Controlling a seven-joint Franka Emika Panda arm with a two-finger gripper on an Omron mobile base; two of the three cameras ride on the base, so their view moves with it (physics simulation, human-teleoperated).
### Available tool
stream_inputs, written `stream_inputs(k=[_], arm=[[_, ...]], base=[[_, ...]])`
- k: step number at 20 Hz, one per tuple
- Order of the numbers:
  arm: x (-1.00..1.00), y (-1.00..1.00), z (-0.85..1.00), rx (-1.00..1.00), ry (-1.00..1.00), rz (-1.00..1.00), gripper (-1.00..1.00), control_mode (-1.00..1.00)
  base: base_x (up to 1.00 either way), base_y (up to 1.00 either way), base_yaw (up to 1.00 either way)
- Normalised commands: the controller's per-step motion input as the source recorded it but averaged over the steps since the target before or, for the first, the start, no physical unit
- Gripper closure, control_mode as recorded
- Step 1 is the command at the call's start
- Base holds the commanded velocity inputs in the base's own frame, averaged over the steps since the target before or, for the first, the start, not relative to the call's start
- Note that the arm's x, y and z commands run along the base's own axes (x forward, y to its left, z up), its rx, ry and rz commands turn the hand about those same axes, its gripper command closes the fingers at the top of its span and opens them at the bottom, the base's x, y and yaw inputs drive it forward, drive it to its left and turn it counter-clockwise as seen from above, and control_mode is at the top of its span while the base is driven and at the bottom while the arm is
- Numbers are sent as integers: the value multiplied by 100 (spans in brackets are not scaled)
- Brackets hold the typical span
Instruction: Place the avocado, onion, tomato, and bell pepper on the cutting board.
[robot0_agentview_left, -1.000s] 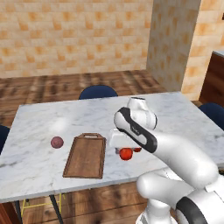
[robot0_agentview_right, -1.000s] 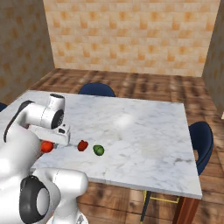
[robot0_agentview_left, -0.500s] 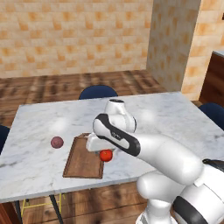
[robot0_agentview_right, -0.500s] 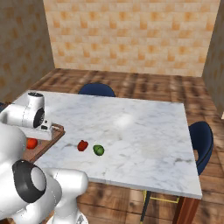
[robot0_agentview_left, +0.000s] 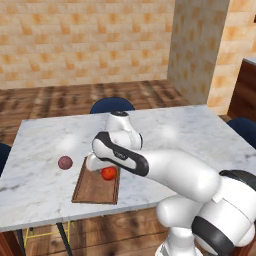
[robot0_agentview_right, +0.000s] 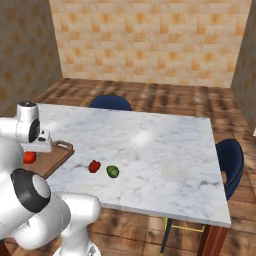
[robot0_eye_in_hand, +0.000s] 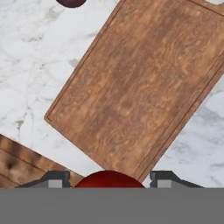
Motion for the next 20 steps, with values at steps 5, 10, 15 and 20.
stream_inputs(k=[5, 10, 15, 20], arm=[[4, 37, -1, -1, -4, 0, 100, -100], [15, 41, -11, -1, 0, 0, 100, -100], [29, 22, -2, -1, 0, 0, 100, -100], [22, 3, -11, 0, 0, 0, 100, -100]], base=[[0, 0, 0], [0, 0, 0], [0, 0, 0], [0, 0, 0]])
